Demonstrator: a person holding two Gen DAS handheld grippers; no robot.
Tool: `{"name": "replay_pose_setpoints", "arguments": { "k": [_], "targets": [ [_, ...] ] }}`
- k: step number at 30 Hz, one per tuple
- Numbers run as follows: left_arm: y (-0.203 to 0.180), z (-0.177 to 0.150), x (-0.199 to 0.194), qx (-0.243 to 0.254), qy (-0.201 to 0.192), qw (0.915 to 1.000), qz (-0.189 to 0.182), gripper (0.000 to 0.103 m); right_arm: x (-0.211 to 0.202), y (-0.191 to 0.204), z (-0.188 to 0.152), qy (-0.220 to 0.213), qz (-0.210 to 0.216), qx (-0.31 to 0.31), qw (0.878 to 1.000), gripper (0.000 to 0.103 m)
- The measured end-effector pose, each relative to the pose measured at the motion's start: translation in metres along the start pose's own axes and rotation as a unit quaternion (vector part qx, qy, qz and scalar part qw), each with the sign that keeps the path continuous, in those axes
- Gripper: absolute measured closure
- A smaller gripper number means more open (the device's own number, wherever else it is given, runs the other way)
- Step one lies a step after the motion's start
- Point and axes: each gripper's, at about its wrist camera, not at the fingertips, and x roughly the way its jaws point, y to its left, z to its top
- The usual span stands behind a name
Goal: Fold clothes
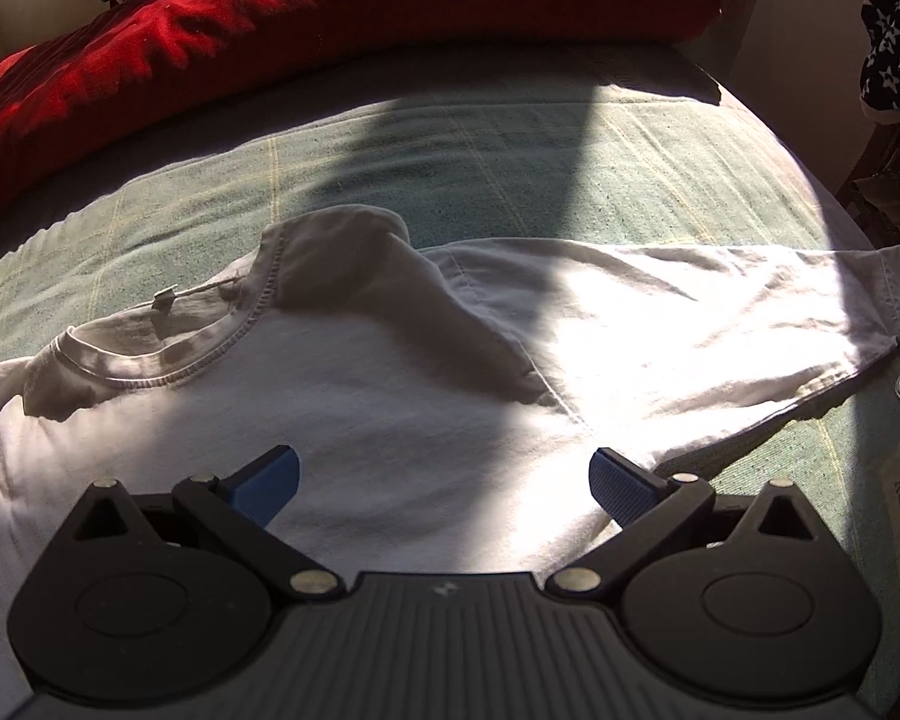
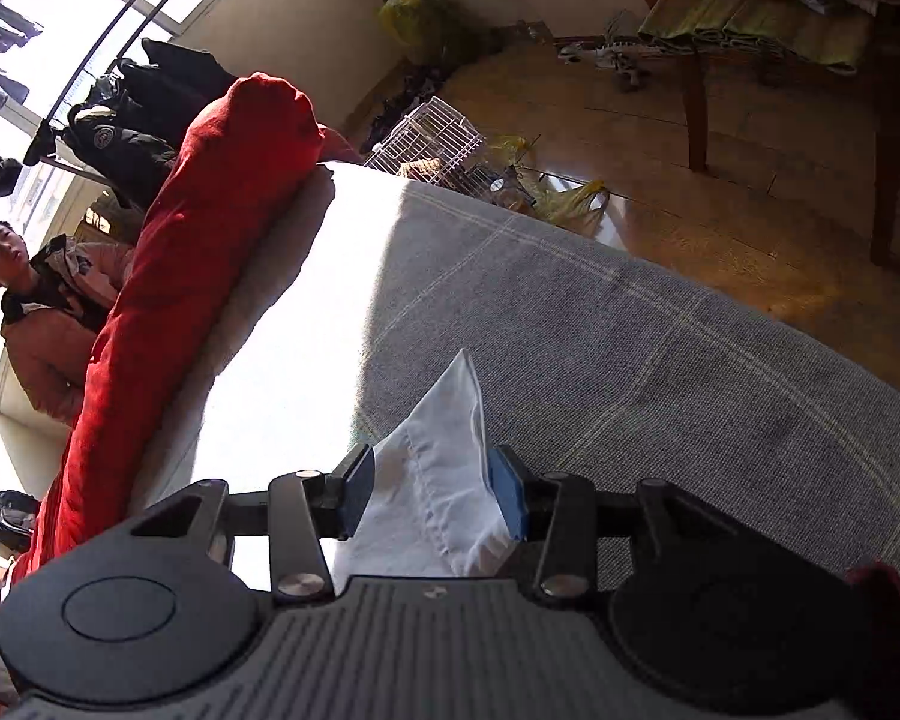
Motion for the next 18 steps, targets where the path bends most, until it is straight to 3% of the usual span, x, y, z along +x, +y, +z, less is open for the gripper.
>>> {"name": "replay_pose_setpoints", "arguments": {
  "k": [9, 13, 18],
  "targets": [
    [0.022, -0.011, -0.005, 0.03, 0.007, 0.9994, 0.018, 0.001, 0.01, 0.109, -0.045, 0.061, 0.036, -0.148, 0.986, 0.045],
    [0.054, -0.019, -0.009, 0.005, 0.012, 0.9997, 0.021, 0.001, 0.022, 0.17, -0.075, 0.082, 0.032, -0.234, 0.968, 0.045],
    [0.095, -0.026, -0.013, -0.032, 0.011, 0.999, 0.028, 0.001, 0.063, 0.251, -0.115, 0.125, 0.072, -0.319, 0.937, 0.044]
  ]
}}
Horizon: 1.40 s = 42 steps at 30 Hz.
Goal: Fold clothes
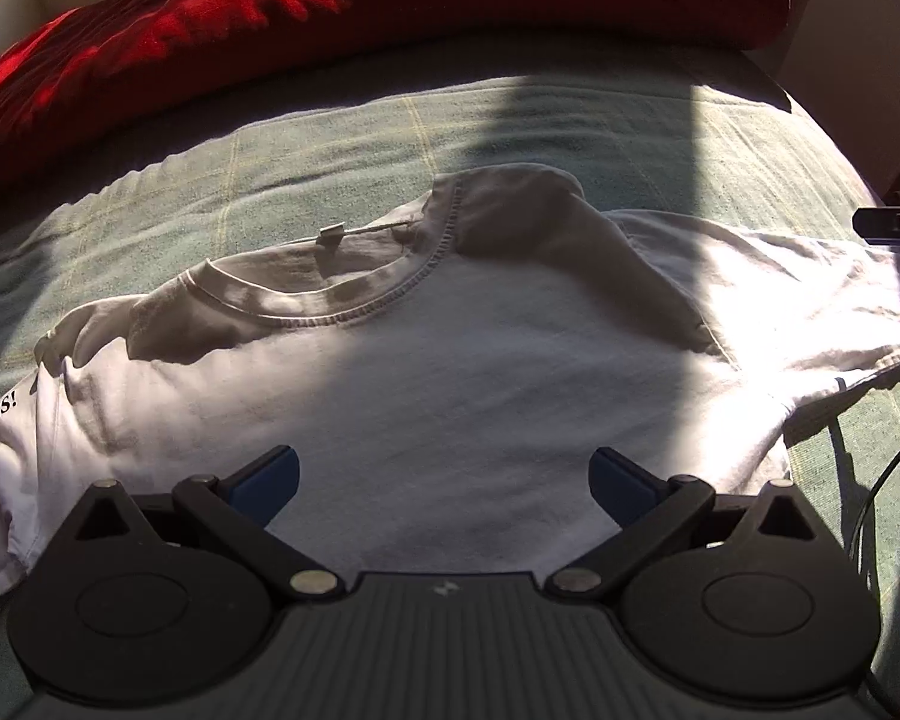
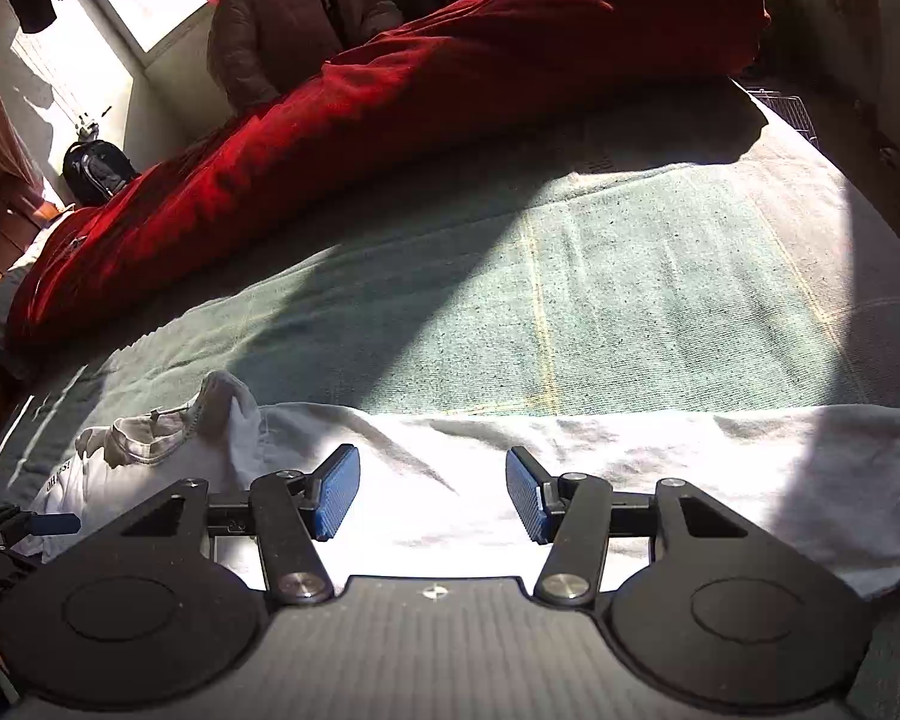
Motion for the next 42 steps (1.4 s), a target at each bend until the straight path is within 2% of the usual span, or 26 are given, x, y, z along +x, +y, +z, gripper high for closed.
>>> {"name": "replay_pose_setpoints", "arguments": {
  "k": [3, 7, 12, 14, 15, 17, 20, 23, 28, 32, 36, 38, 40, 42],
  "targets": [
    [0.023, -0.003, -0.004, -0.016, -0.004, 0.9998, 0.01, 0.001, 0.046, 0.043, 0.013, 0.024, 0.007, -0.074, 0.997, 0.044],
    [0.05, -0.009, -0.009, -0.034, -0.007, 0.9991, 0.025, 0.001, 0.108, 0.081, 0.029, 0.074, 0.0, -0.147, 0.986, 0.045],
    [0.071, -0.016, -0.001, -0.069, 0.001, 0.9972, 0.028, 0.001, 0.151, 0.121, 0.034, 0.119, 0.009, -0.243, 0.963, 0.045],
    [0.073, -0.017, 0.003, -0.074, 0.005, 0.9968, 0.032, 0.001, 0.166, 0.131, 0.031, 0.134, -0.015, -0.278, 0.951, 0.045],
    [0.074, -0.016, 0.005, -0.075, 0.007, 0.9966, 0.036, 0.001, 0.171, 0.131, 0.029, 0.136, -0.031, -0.29, 0.947, 0.041],
    [0.076, -0.016, 0.004, -0.069, 0.002, 0.9969, 0.038, 0.001, 0.168, 0.119, 0.03, 0.127, -0.067, -0.279, 0.949, 0.037],
    [0.081, -0.014, 0.007, -0.071, 0.008, 0.9968, 0.036, 0.001, 0.156, 0.09, 0.035, 0.119, -0.113, -0.219, 0.962, 0.034],
    [0.085, -0.008, 0.011, -0.072, 0.008, 0.9966, 0.037, 0.001, 0.142, 0.079, 0.034, 0.11, -0.099, -0.196, 0.969, 0.034],
    [0.077, 0.003, 0.016, -0.059, 0.002, 0.9978, 0.028, 0.001, 0.137, 0.098, 0.032, 0.104, -0.059, -0.228, 0.966, 0.034],
    [0.071, 0.006, 0.015, -0.049, -0.006, 0.9986, 0.019, 0.001, 0.132, 0.103, 0.027, 0.096, -0.084, -0.251, 0.959, 0.034],
    [0.067, 0.008, 0.022, -0.07, -0.002, 0.9975, -0.011, 0.001, 0.11, 0.095, 0.024, 0.115, -0.022, -0.161, 0.98, 0.034],
    [0.064, 0.01, 0.027, -0.078, 0.003, 0.9967, -0.023, 0.001, 0.114, 0.091, 0.014, 0.14, 0.007, -0.119, 0.983, 0.034],
    [0.06, 0.013, 0.032, -0.08, 0.008, 0.9963, -0.031, 0.001, 0.124, 0.09, 0.003, 0.148, -0.007, -0.129, 0.981, 0.034],
    [0.057, 0.014, 0.036, -0.074, 0.012, 0.9969, -0.025, 0.001, 0.132, 0.08, 0.0, 0.132, -0.064, -0.137, 0.98, 0.034]
  ]
}}
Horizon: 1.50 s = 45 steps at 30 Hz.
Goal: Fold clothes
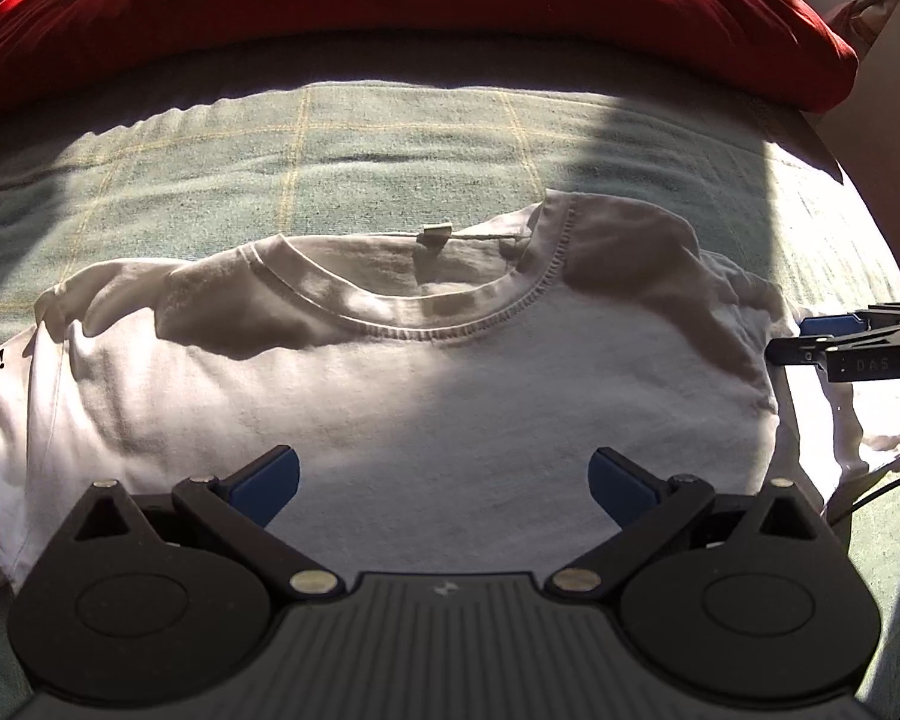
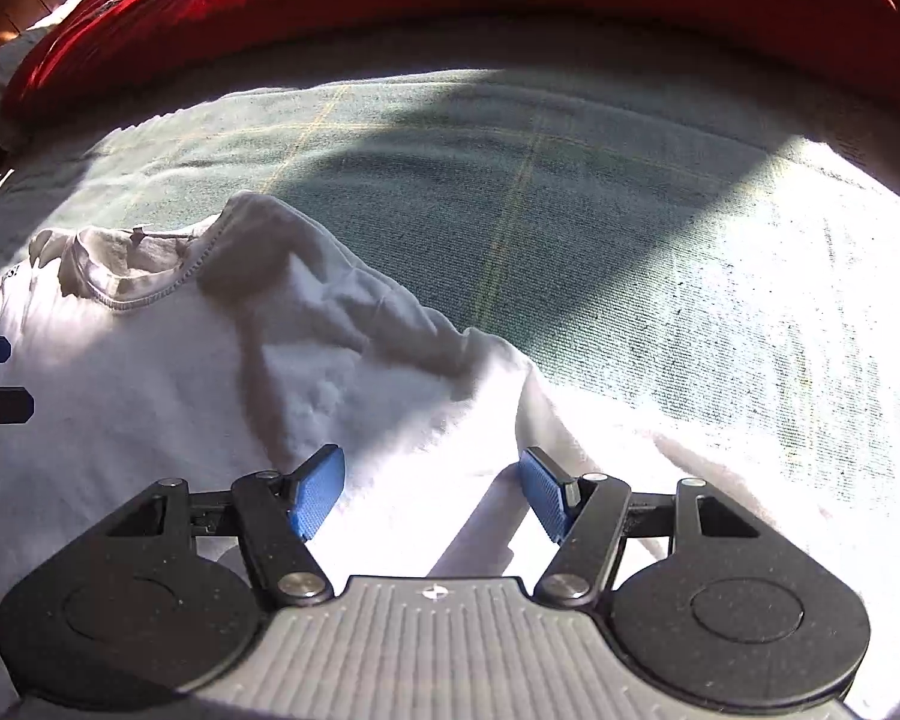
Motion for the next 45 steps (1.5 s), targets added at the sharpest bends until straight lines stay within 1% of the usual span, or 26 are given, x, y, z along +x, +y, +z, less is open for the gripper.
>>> {"name": "replay_pose_setpoints", "arguments": {
  "k": [1, 3, 5, 6, 7, 8, 10, 14, 17, 19, 21, 23, 26, 29, 31, 32, 34, 38, 41, 42, 45],
  "targets": [
    [0.0, 0.0, 0.0, 0.002, -0.001, 1.0, 0.005, 0.001, 0.001, -0.006, 0.0, -0.006, -0.017, 0.011, 1.0, 0.034],
    [0.004, 0.002, -0.001, 0.002, -0.004, 0.9999, 0.01, 0.001, -0.006, -0.015, 0.002, -0.013, -0.013, 0.055, 0.998, 0.033],
    [0.012, 0.005, -0.002, -0.011, -0.01, 0.9998, 0.01, 0.001, -0.015, -0.014, 0.0, -0.015, -0.007, 0.066, 0.998, 0.033],
    [0.016, 0.007, -0.003, -0.018, -0.013, 0.9997, 0.01, 0.001, -0.018, -0.01, -0.002, -0.014, -0.002, 0.065, 0.998, 0.031],
    [0.02, 0.011, -0.004, -0.026, -0.016, 0.9995, 0.007, 0.001, -0.021, -0.005, -0.004, -0.014, 0.007, 0.063, 0.998, 0.028],
    [0.023, 0.013, -0.005, -0.03, -0.02, 0.9993, 0.007, 0.001, -0.025, 0.001, -0.005, -0.016, 0.018, 0.061, 0.998, 0.028],
    [0.03, 0.02, -0.008, -0.032, -0.032, 0.999, 0.002, 0.001, -0.03, 0.014, -0.005, -0.021, 0.042, 0.053, 0.997, 0.025],
    [0.049, 0.033, -0.012, -0.024, -0.047, 0.9986, -0.005, 0.001, -0.031, 0.042, -0.001, -0.026, 0.09, 0.04, 0.995, 0.023],
    [0.073, 0.046, -0.015, 0.004, -0.06, 0.9982, -0.001, 0.001, -0.028, 0.066, 0.005, -0.021, 0.116, 0.015, 0.993, 0.023],
    [0.088, 0.056, -0.012, 0.039, -0.062, 0.9973, 0.004, 0.001, -0.026, 0.081, 0.008, -0.015, 0.13, 0.004, 0.991, 0.023],
    [0.107, 0.074, -0.007, 0.072, -0.06, 0.9956, -0.001, 0.001, -0.025, 0.096, 0.009, -0.007, 0.144, -0.006, 0.99, 0.023],
    [0.126, 0.091, 0.006, 0.09, -0.044, 0.9946, -0.03, 0.001, -0.024, 0.111, 0.008, -0.002, 0.146, -0.017, 0.989, 0.023],
    [0.149, 0.112, 0.033, 0.11, -0.001, 0.9909, -0.077, 0.001, -0.022, 0.129, 0.006, 0.009, 0.146, -0.02, 0.989, 0.022],
    [0.162, 0.12, 0.064, 0.112, 0.059, 0.9853, -0.115, 0.001, -0.02, 0.142, 0.006, 0.014, 0.146, -0.013, 0.989, 0.022],
    [0.168, 0.12, 0.079, 0.106, 0.096, 0.9803, -0.136, 0.001, -0.018, 0.15, 0.008, 0.016, 0.142, -0.012, 0.99, 0.022],
    [0.17, 0.119, 0.081, 0.104, 0.103, 0.979, -0.142, 0.001, -0.018, 0.153, 0.01, 0.018, 0.14, -0.012, 0.99, 0.022],
    [0.172, 0.113, 0.076, 0.097, 0.112, 0.9744, -0.169, 0.001, -0.017, 0.158, 0.011, 0.021, 0.137, -0.014, 0.99, 0.022],
    [0.172, 0.098, 0.053, 0.086, 0.127, 0.9602, -0.233, 0.001, -0.015, 0.166, 0.015, 0.028, 0.132, -0.019, 0.991, 0.021],
    [0.162, 0.082, 0.027, 0.106, 0.115, 0.9556, -0.25, 0.001, -0.011, 0.172, 0.02, 0.032, 0.14, -0.025, 0.989, 0.021],
    [0.159, 0.077, 0.019, 0.112, 0.112, 0.9526, -0.26, 0.001, -0.01, 0.175, 0.021, 0.034, 0.143, -0.029, 0.989, 0.02],
    [0.151, 0.062, 0.007, 0.128, 0.118, 0.941, -0.29, 0.001, -0.003, 0.186, 0.026, 0.041, 0.15, -0.045, 0.987, 0.02]
  ]
}}
